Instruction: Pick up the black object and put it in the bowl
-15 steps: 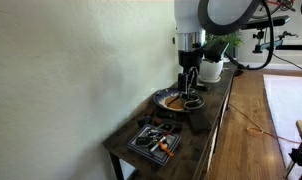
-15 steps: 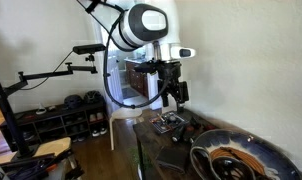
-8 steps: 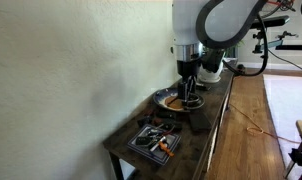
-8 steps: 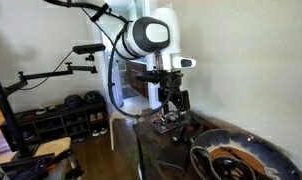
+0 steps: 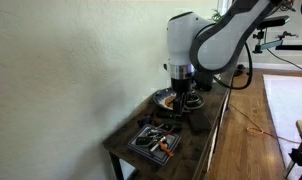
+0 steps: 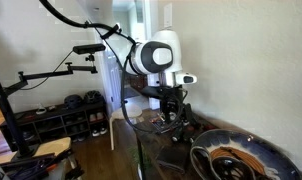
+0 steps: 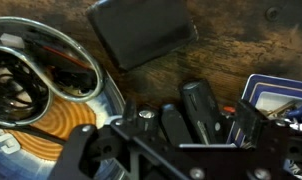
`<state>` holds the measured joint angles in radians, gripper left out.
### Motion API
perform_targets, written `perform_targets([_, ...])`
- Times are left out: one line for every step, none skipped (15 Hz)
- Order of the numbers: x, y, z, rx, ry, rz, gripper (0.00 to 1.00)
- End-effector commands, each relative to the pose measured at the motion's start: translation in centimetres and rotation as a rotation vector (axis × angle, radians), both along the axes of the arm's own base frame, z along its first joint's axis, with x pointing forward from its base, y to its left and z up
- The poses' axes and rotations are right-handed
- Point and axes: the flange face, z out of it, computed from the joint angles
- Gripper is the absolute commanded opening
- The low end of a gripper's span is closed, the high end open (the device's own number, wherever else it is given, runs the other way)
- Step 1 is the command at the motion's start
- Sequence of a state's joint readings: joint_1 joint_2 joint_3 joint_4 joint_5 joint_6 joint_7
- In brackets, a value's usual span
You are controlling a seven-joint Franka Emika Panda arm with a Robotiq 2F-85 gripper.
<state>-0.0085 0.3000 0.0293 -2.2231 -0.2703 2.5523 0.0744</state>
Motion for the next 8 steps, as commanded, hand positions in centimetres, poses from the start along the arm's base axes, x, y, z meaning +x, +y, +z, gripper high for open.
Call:
perform_targets([0.6, 0.9, -1.1, -0.005, -0.007, 0.107, 1.0])
perform_targets([0.6, 1.1, -1.5, -0.004, -0.001, 0.138, 1.0])
perform_targets([0.5, 1.2, -1.9, -0.005, 0.007, 0.167, 1.0])
perform_targets([0.5, 1.2, -2.2, -0.006, 0.014, 0.198, 1.0])
perform_targets([0.5, 1.2, -2.5, -0.005, 0.023, 0.226, 1.0])
perform_targets([0.5, 1.1, -2.8, -0.003, 0.031, 0.245, 1.0])
perform_targets([0.5, 1.0, -3.0, -0.002, 0.038, 0.261, 1.0])
perform_targets([0.5, 0.9, -3.3, -0.001, 0.044, 0.278, 1.0])
